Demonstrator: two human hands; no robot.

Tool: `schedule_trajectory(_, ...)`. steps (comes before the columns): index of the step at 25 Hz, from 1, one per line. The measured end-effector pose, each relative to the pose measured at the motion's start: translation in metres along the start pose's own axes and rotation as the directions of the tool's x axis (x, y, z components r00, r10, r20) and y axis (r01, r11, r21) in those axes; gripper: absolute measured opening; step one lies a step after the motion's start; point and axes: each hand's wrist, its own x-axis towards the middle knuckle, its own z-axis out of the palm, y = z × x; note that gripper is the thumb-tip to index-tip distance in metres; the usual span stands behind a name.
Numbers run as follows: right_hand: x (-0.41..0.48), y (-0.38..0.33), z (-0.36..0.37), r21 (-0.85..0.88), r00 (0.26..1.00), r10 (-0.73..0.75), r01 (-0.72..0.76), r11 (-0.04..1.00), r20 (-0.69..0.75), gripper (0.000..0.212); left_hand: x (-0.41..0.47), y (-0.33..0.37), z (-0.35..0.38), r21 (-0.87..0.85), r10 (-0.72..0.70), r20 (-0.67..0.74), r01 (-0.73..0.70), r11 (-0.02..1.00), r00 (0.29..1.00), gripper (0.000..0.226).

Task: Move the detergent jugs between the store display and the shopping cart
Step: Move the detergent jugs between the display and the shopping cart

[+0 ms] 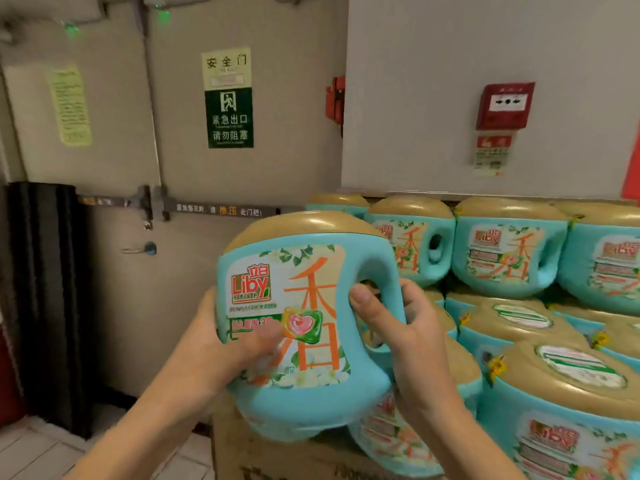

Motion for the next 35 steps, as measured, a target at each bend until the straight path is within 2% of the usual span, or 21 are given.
schedule_trajectory(1, 0.016, -0.001, 0.012, -0.031, 0.999, -0.03, 0.03, 0.999, -0.012, 0.068, 0.019, 0.001, -0.013, -0.032, 0.02, 0.049, -0.018, 0.999, 0.999, 0.106)
schedule_trajectory(2, 0.031, -0.001, 0.021, -0.06, 0.998, -0.055, 0.054, 0.997, -0.017, 0.067, 0.04, -0.001, -0.025, -0.045, 0.046, 0.067, -0.043, 0.998, 0.997, 0.108)
schedule_trajectory(5, 0.076, 0.0, 0.042, -0.177, 0.995, -0.094, 0.084, 0.981, -0.046, 0.066, 0.105, -0.01, -0.044, -0.107, 0.083, 0.021, -0.08, 0.991, 0.996, 0.11)
schedule_trajectory(8, 0.12, 0.005, 0.045, -0.366, 0.999, -0.016, -0.004, 0.931, -0.051, 0.062, 0.155, -0.03, -0.048, -0.225, 0.046, -0.007, -0.047, 0.973, 0.999, 0.118)
schedule_trajectory(13, 0.174, 0.032, 0.029, -0.489, 0.993, 0.091, -0.114, 0.865, -0.07, 0.037, 0.224, -0.074, -0.046, -0.192, 0.006, 0.04, 0.002, 0.981, 0.999, 0.125)
schedule_trajectory(16, 0.195, 0.052, 0.021, -0.543, 0.985, 0.142, -0.171, 0.822, -0.096, 0.033, 0.253, -0.099, -0.044, -0.161, 0.008, 0.059, 0.002, 0.987, 0.998, 0.126)
schedule_trajectory(19, 0.205, 0.068, 0.018, -0.583, 0.986, 0.145, -0.167, 0.795, -0.085, 0.035, 0.269, -0.119, -0.044, -0.152, 0.008, 0.058, 0.001, 0.988, 0.998, 0.129)
schedule_trajectory(23, 0.212, 0.076, 0.008, -0.71, 0.995, 0.055, -0.098, 0.697, -0.083, 0.04, 0.284, -0.136, -0.04, -0.12, 0.036, 0.073, -0.027, 0.992, 0.997, 0.135)
schedule_trajectory(26, 0.212, 0.075, -0.005, -0.821, 0.994, -0.023, -0.077, 0.565, -0.109, 0.046, 0.294, -0.143, -0.036, -0.11, 0.047, 0.055, -0.041, 0.993, 0.997, 0.136)
schedule_trajectory(28, 0.208, 0.072, -0.018, -0.876, 0.977, -0.155, -0.055, 0.48, -0.146, 0.05, 0.3, -0.146, -0.034, -0.103, 0.046, 0.047, -0.041, 0.994, 0.998, 0.135)
schedule_trajectory(30, 0.202, 0.066, -0.036, -0.923, 0.927, -0.338, -0.021, 0.384, -0.162, 0.051, 0.306, -0.147, -0.032, -0.097, 0.05, 0.049, -0.045, 0.994, 0.998, 0.135)
schedule_trajectory(32, 0.198, 0.06, -0.06, -0.965, 0.88, -0.44, -0.067, 0.252, -0.176, 0.056, 0.311, -0.149, -0.029, -0.11, 0.055, 0.043, -0.05, 0.993, 0.998, 0.131)
schedule_trajectory(33, 0.197, 0.059, -0.071, -0.967, 0.871, -0.445, -0.114, 0.229, -0.208, 0.061, 0.313, -0.15, -0.027, -0.121, 0.057, 0.04, -0.051, 0.991, 0.998, 0.13)
schedule_trajectory(35, 0.195, 0.061, -0.083, -0.932, 0.866, -0.389, -0.202, 0.301, -0.313, 0.073, 0.315, -0.153, -0.024, -0.13, 0.053, 0.03, -0.049, 0.99, 0.998, 0.128)
